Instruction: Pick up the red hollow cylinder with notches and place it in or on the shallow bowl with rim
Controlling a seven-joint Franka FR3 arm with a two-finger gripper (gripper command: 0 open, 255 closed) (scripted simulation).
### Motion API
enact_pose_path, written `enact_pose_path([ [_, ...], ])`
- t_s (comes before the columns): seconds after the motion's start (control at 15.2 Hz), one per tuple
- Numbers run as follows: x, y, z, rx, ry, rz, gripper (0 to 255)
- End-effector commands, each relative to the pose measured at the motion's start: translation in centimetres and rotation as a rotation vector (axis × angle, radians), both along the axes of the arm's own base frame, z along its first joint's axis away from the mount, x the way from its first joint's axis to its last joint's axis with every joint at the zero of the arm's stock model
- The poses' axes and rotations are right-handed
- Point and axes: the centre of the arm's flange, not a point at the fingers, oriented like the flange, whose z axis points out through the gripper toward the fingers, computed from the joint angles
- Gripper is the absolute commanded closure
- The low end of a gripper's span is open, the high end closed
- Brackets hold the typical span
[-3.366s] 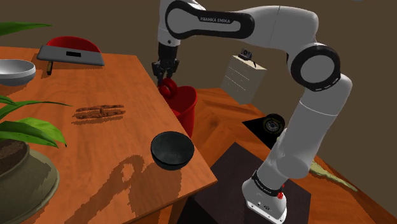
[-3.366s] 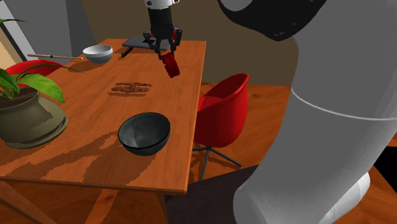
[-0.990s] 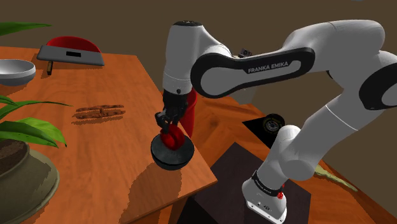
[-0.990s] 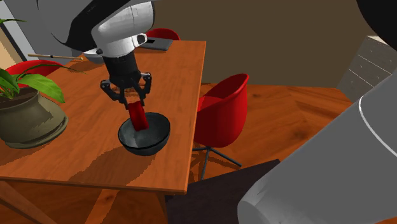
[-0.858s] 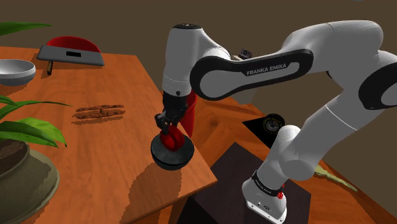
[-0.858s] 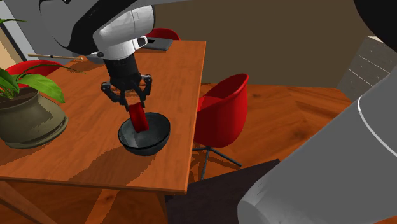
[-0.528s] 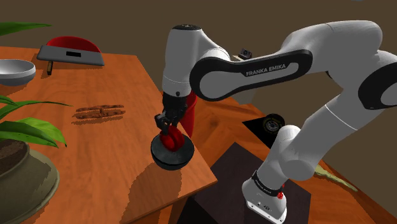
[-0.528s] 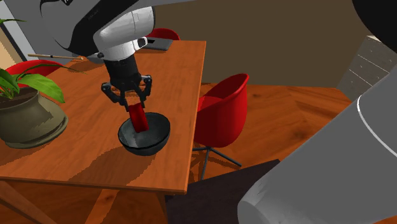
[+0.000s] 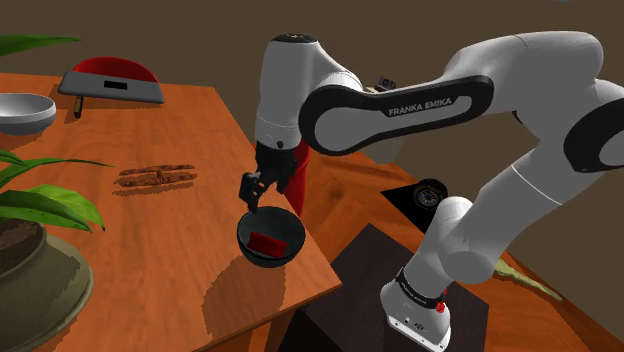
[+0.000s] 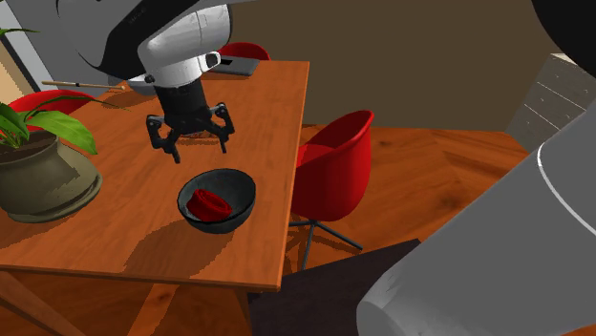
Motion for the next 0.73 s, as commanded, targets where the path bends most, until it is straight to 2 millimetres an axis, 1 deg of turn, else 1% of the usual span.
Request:
enact_pose_path([
  [0.0, 0.0, 0.1, 2.0, 0.000, 0.000, 0.000, 0],
  [0.13, -0.1, 0.1, 4.4, 0.000, 0.000, 0.000, 0],
  [0.66, -0.1, 0.1, 4.4, 0.000, 0.000, 0.000, 0],
])
